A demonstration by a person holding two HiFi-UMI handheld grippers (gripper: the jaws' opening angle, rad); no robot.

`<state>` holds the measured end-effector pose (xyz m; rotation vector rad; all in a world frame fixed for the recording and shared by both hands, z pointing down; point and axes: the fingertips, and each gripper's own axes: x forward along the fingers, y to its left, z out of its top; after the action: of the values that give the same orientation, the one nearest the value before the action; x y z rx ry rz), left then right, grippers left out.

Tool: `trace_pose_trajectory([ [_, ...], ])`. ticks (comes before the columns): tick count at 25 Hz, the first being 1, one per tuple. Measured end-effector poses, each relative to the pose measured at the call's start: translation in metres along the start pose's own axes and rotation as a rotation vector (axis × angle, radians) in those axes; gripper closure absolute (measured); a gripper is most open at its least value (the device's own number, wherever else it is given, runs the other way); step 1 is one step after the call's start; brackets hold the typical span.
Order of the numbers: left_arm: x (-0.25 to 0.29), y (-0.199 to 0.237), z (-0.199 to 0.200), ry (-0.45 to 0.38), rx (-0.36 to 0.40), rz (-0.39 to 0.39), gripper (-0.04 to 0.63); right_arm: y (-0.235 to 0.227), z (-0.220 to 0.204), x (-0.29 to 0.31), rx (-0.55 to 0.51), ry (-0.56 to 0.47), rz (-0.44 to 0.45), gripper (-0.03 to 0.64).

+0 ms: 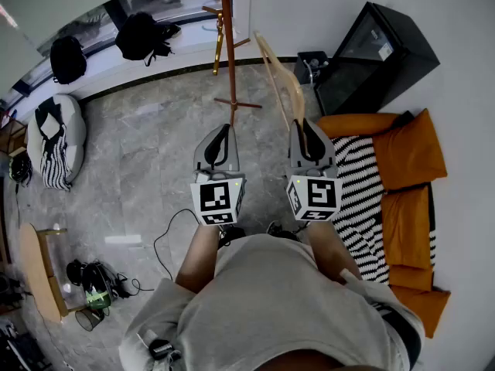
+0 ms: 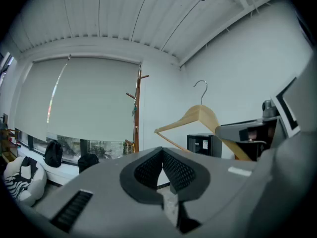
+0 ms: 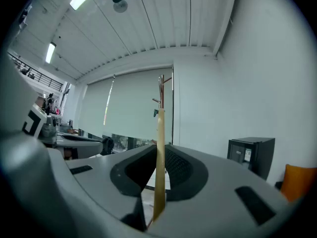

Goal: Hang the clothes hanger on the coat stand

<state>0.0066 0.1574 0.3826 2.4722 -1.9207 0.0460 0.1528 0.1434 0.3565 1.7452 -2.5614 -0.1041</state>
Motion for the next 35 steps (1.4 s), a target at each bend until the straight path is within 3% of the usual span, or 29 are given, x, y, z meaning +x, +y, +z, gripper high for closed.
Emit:
trace_pose_trajectory([
  [9,-0.014,0.013,-0.018,0.030,-0.017,0.012,0.586,0.031,-0.010,0.002,0.000,-0.001,0.092,0.569],
  [18,-0.036,0.047,-0.041,0.077,-0.056,0.010,0.586,0.061,-0.025,0.003,-0.020,0.048,0.090,0.569],
  [23,-0.047,0.067,-0.042,0.079,-0.038,-0.039,0.586,0.083,-0.026,0.007,-0.017,0.059,0.071,0.570],
  [29,-0.056,0.093,-0.072,0.111,-0.056,-0.053,0.586,0.105,-0.056,0.006,-0.010,0.103,0.047,0.569],
  [35,-0.048,0.078,-0.086,0.130,-0.103,-0.084,0.586,0.093,-0.062,0.008,-0.043,0.121,0.032,0.570],
])
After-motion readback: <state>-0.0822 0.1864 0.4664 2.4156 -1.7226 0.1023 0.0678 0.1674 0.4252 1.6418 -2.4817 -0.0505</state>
